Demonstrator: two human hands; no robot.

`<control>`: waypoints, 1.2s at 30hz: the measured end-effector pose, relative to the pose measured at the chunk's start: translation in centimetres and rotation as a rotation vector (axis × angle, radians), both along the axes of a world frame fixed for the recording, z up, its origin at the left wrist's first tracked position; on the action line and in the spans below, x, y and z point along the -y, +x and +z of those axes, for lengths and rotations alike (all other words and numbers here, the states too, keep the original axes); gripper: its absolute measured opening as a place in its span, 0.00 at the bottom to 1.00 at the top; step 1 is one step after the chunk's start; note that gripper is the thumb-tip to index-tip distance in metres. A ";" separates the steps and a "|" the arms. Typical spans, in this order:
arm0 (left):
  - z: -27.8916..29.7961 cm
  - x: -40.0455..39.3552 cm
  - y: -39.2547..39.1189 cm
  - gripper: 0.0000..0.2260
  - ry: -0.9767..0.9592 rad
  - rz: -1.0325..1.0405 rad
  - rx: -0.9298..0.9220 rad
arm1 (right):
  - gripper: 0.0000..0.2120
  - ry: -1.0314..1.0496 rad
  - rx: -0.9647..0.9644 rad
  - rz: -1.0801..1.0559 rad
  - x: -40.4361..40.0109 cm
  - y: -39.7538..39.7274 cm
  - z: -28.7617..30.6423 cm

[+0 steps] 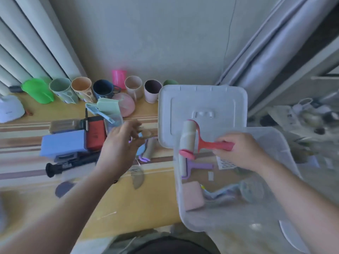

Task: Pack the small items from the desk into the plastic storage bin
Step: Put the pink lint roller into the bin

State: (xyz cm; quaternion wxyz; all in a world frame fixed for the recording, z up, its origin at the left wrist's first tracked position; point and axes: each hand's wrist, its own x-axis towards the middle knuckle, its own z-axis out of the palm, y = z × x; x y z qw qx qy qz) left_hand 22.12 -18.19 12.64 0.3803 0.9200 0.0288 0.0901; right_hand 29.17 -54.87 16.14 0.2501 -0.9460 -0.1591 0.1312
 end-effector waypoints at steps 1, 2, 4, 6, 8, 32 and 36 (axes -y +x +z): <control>0.3 2.5 0.0 0.21 -0.007 -0.015 0.018 | 0.05 -0.026 -0.051 -0.025 2.6 -0.5 -0.5; 0.5 4.8 0.0 0.20 -0.008 -0.030 0.027 | 0.06 -0.043 -0.105 -0.045 4.9 -1.1 -1.3; 0.6 9.3 -0.1 0.19 0.025 -0.090 0.069 | 0.10 -0.104 -0.202 -0.018 8.9 -2.4 -3.6; 0.2 12.2 -0.4 0.19 0.061 -0.159 0.086 | 0.17 -0.203 -0.309 0.049 10.6 -3.4 -6.9; -0.2 15.4 -0.5 0.18 0.099 -0.216 0.081 | 0.17 -0.251 -0.398 0.087 12.2 -4.0 -9.6; -4.2 21.2 0.3 0.19 0.370 -0.216 -0.247 | 0.16 -0.259 -0.311 0.251 2.6 0.7 -19.0; -5.2 22.2 1.1 0.27 0.377 -0.237 -0.312 | 0.17 -0.074 -0.303 0.226 3.2 0.7 -17.8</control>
